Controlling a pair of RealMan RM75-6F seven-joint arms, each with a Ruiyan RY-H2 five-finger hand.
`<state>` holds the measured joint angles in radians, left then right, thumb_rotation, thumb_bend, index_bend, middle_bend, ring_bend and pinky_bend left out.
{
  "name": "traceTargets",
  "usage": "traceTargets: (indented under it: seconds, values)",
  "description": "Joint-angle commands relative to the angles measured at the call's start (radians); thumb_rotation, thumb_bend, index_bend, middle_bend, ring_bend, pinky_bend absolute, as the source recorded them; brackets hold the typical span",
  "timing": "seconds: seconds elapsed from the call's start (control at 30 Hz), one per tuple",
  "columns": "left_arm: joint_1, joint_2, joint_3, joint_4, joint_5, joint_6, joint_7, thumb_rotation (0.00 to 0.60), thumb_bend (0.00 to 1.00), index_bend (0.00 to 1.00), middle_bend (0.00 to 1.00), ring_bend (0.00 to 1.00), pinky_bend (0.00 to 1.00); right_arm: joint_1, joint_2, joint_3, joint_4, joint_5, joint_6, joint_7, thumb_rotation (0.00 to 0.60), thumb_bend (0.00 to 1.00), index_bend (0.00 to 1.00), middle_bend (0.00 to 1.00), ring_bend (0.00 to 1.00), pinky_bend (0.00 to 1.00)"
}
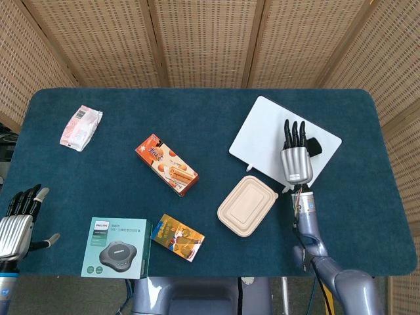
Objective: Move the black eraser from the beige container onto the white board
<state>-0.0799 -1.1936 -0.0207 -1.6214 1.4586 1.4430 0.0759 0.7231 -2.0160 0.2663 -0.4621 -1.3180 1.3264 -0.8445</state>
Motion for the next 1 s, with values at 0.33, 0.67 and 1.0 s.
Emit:
traceTargets:
  seconds: [0.33, 0.67, 1.0]
  values:
    - [0.0, 0.001, 0.0, -0.001, 0.002, 0.003, -0.001, 0.6, 0.15, 0.0, 0.0, 0.0, 0.0, -0.007, 0.014, -0.001, -0.038, -0.001, 0.016, -0.017, 0.6, 0.1, 0.38, 0.0, 0.0, 0.0]
    - [0.001, 0.0, 0.0, -0.001, 0.005, 0.004, -0.001, 0.6, 0.15, 0.0, 0.0, 0.0, 0.0, -0.016, 0.033, -0.001, -0.092, 0.003, 0.021, -0.048, 0.6, 0.1, 0.22, 0.0, 0.0, 0.0]
    - [0.002, 0.002, -0.001, -0.002, 0.003, 0.007, -0.003, 0.6, 0.15, 0.0, 0.0, 0.0, 0.0, -0.059, 0.107, -0.003, -0.304, 0.01, 0.074, -0.183, 0.6, 0.08, 0.14, 0.0, 0.0, 0.0]
